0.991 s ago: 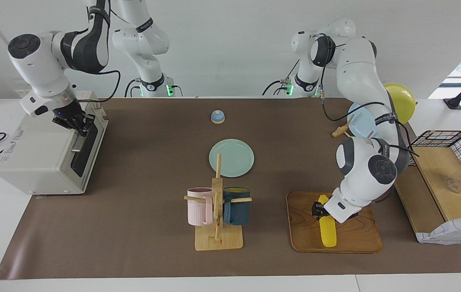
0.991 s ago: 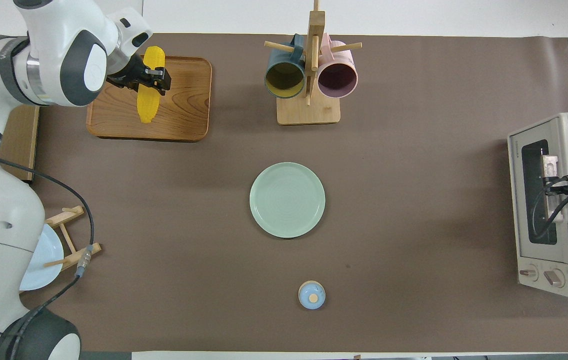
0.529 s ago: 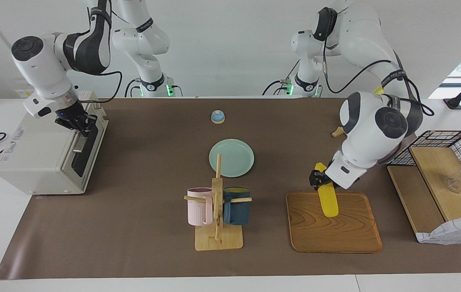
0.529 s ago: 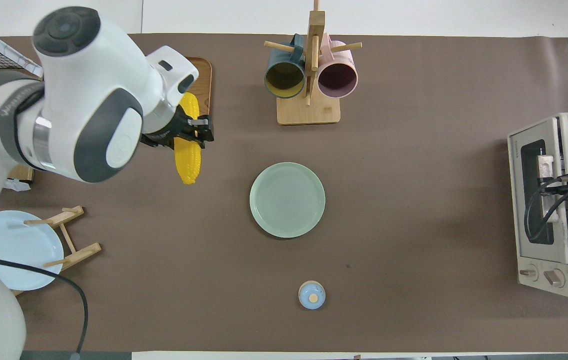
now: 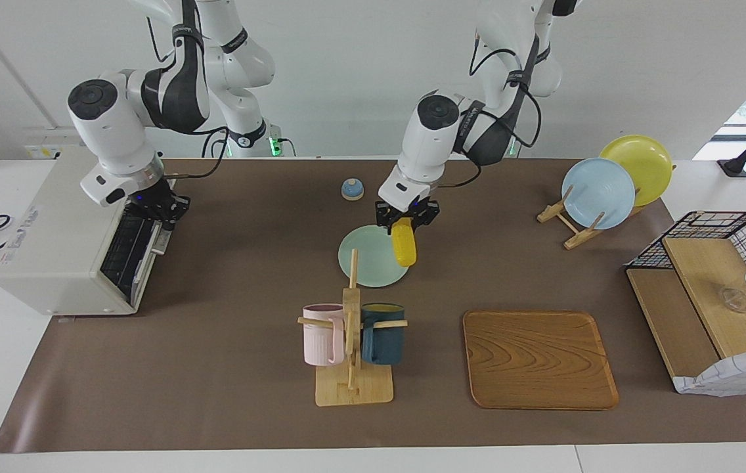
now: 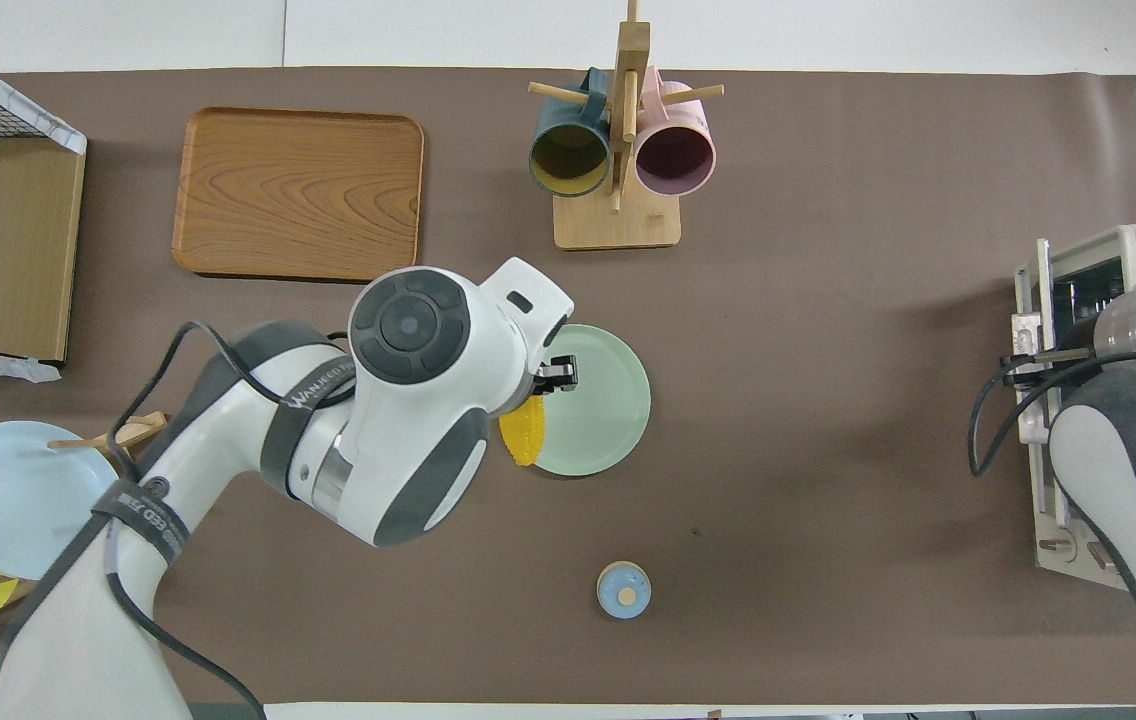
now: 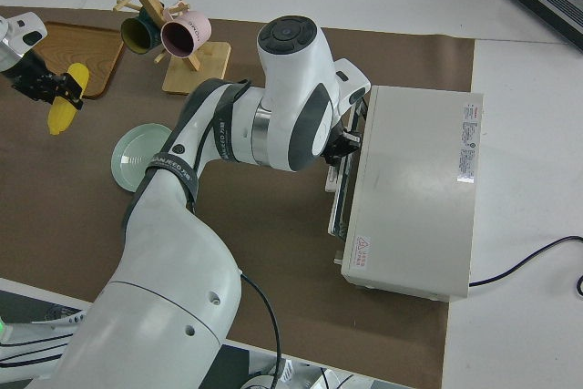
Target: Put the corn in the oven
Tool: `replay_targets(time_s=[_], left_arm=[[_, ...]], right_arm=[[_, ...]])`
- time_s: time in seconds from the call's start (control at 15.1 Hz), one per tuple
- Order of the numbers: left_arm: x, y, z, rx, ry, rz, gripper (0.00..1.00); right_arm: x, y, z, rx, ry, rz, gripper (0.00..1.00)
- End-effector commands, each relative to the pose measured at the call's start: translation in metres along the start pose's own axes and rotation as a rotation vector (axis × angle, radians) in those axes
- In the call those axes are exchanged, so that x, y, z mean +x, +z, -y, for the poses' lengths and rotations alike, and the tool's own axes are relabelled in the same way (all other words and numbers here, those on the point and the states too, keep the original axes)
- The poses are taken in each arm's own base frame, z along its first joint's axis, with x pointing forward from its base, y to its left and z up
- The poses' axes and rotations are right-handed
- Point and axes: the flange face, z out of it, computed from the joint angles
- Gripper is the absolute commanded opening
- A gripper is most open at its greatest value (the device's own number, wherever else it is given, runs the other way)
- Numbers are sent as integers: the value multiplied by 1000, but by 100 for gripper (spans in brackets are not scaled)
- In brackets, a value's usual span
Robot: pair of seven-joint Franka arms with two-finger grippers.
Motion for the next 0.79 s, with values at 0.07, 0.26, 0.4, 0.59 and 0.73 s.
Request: replay_targets(time_s=[0.07,0.26,0.4,0.59,0.73], left_arm=[[-6,36,-15,-41,-27,-35,0],[-6,59,-29,-48,-30,-37,0],[-6,60,-30,-49,-27,-38,0],[-9,61,-31,-45,-8,-34,1],[-8,60,-30,-41,-12,-30,100]], right_arm=[[23,47,2,-13,26,-53,0],[27,46,25,-13,18,-72,0],[26,62,37,-11,13,-91,0],[31,90,41,-12,13,-87,0],[33,101,42,-10,15,-79,0]])
